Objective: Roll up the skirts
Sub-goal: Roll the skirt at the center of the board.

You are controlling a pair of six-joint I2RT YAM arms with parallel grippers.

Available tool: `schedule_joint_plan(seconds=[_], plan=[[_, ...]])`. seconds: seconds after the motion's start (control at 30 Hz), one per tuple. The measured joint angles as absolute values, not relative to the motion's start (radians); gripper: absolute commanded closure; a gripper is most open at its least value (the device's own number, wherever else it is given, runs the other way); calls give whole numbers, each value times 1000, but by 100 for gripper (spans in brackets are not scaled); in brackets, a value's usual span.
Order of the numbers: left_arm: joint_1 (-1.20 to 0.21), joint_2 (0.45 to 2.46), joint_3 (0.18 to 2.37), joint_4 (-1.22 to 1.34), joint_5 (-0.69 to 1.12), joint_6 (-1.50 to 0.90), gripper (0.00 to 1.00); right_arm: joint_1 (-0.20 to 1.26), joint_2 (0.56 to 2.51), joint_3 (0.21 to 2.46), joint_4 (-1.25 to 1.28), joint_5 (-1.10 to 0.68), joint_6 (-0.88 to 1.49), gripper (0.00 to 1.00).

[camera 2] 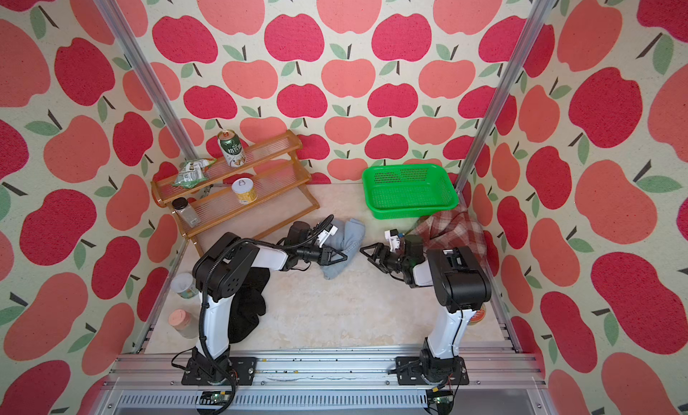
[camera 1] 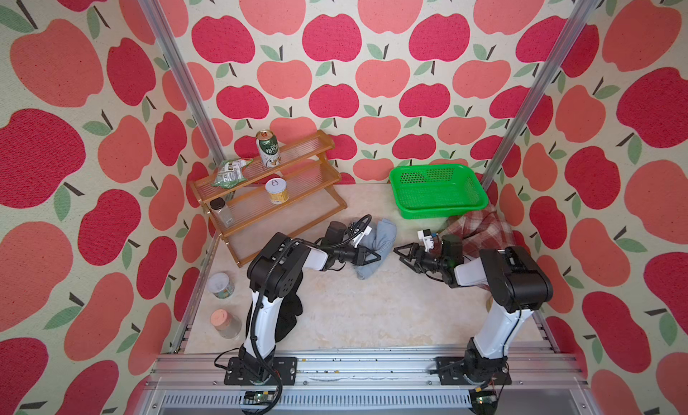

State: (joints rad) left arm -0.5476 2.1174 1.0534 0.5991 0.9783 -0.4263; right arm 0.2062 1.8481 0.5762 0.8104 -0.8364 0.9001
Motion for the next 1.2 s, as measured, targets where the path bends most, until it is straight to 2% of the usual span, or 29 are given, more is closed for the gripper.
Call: schedule_joint_plan(seconds=[0.3,0.47,0.63,0.77,0.83,0.97,1.03,1.1,1.2], plan=[[-541,2218,1122,659,1083,-526,97,241,1921,639,859,-833,925,18],[-540,2235,1153,634,1112,-534,97,250,1948,677,856,-818,923,22],[-538,2259,1201,577,1153,-534,97,263,1977,712,846,-803,918,32],[-537,2273,1244,495,1177,-526,96,275,2002,739,844,-791,918,49],[-537,2278,1272,432,1182,-508,93,279,2008,744,843,-784,925,62],[-537,2294,1339,281,1193,-459,74,282,2011,748,836,-774,936,99],[-537,2294,1360,222,1191,-429,62,282,2009,748,824,-764,933,100],[-537,2282,1370,165,1178,-392,59,282,2001,746,797,-752,926,100],[-541,2231,1371,70,1090,-331,49,288,1975,746,751,-727,913,100]])
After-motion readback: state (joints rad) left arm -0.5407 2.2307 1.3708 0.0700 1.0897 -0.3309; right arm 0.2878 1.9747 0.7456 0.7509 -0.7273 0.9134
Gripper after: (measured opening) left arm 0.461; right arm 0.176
